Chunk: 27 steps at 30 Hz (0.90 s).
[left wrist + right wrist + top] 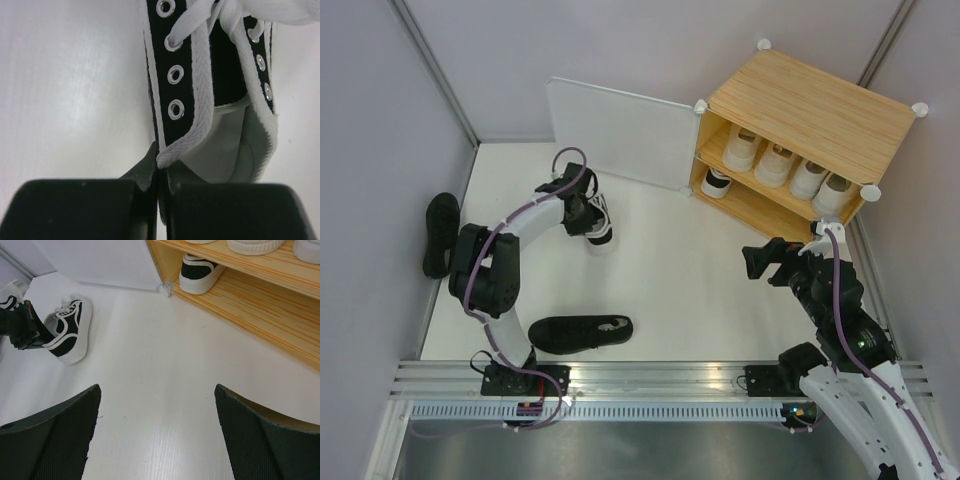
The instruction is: Place and organize the shoes in the shoe cabinet
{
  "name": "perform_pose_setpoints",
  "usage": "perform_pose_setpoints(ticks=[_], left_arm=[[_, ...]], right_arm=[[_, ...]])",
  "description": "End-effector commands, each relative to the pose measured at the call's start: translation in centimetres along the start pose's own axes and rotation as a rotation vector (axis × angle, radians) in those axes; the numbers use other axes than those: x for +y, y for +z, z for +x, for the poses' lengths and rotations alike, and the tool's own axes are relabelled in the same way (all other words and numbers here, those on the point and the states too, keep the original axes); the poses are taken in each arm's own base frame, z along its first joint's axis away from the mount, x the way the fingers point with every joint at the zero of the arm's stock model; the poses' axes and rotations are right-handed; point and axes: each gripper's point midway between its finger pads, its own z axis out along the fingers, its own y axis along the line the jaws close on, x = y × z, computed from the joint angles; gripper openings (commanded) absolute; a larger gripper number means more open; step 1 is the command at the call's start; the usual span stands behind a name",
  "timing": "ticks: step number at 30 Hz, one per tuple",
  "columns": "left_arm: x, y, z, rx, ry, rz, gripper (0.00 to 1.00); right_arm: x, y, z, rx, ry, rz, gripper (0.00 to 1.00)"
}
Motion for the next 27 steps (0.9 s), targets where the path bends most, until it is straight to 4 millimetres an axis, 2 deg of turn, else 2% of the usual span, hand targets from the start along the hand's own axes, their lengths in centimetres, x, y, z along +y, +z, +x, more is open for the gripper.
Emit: perform_pose_setpoints(ticks=[1, 2, 3, 5, 6, 8, 9, 10, 11, 12, 13, 14, 15, 18, 23, 24, 27], left_arm=[[-5.4, -4.5, 0.3, -0.072, 0.131, 0.149, 0.02], [-6.4, -5.0, 0.9, -0.071, 0.159, 0.17, 0.02], [-8.3, -5.8, 2.1, -0.071, 0.211, 0.204, 0.02], [-10.3, -6.7, 3.3, -0.071, 0.271, 0.242, 0.02], [-12.3, -7.7, 4.4, -0.072, 0.318, 0.286, 0.02], [-14.4, -8.0, 6.0, -0.052, 0.385, 0.328, 0.02], [-16.4, -8.9, 7.2, -0.05, 0.431, 0.371, 0.02], [-17.4, -9.3, 7.8, -0.047, 0.471, 0.396, 0.02], [-18.7, -9.0, 9.8, -0.016, 0.521, 0.416, 0.02], [-20.2, -9.9, 9.9, -0.029, 0.542, 0.45, 0.02], [-21.1, -9.9, 10.6, -0.027, 0.581, 0.465, 0.02], [-22.1, -9.6, 12.3, -0.003, 0.626, 0.481, 0.02], [-23.5, -10.0, 12.4, -0.013, 0.645, 0.508, 0.02], [-25.8, -9.4, 14.4, 0.006, 0.707, 0.538, 0.02], [-27.7, -7.7, 16.4, 0.031, 0.747, 0.537, 0.04], [-28.0, -7.7, 16.3, 0.028, 0.747, 0.541, 0.06], [-28.0, -7.1, 16.8, 0.041, 0.749, 0.531, 0.19]], right_arm=[[-0.1, 0.0, 0.2, 0.002, 0.011, 0.004, 0.98], [-0.2, 0.0, 0.3, 0.004, 0.011, 0.008, 0.98], [-0.3, -0.1, 0.2, -0.001, 0.011, 0.011, 0.98], [-0.4, 0.0, 0.3, -0.001, 0.012, 0.014, 0.98], [-0.4, 0.0, 0.4, 0.0, 0.014, 0.015, 0.98], [-0.4, 0.1, 0.4, 0.0, 0.02, 0.015, 0.98], [-0.4, 0.2, 0.6, 0.006, 0.02, 0.018, 0.98], [-0.4, 0.3, 0.6, 0.007, 0.02, 0.018, 0.98], [-0.5, 0.3, 0.8, 0.013, 0.019, 0.021, 0.98], [-0.6, 0.4, 0.9, 0.018, 0.018, 0.027, 0.98], [-0.7, 0.5, 1.1, 0.022, 0.019, 0.032, 0.98], [-0.8, 0.5, 1.2, 0.025, 0.018, 0.037, 0.98], [-0.9, 0.6, 1.3, 0.028, 0.019, 0.041, 0.98], [-1.2, 0.7, 1.5, 0.031, 0.023, 0.056, 0.98], [-1.8, 0.9, 2.4, 0.049, 0.027, 0.084, 0.98], [-2.0, 1.0, 2.4, 0.05, 0.03, 0.091, 0.98], [-2.3, 1.2, 3.0, 0.064, 0.034, 0.105, 0.98]])
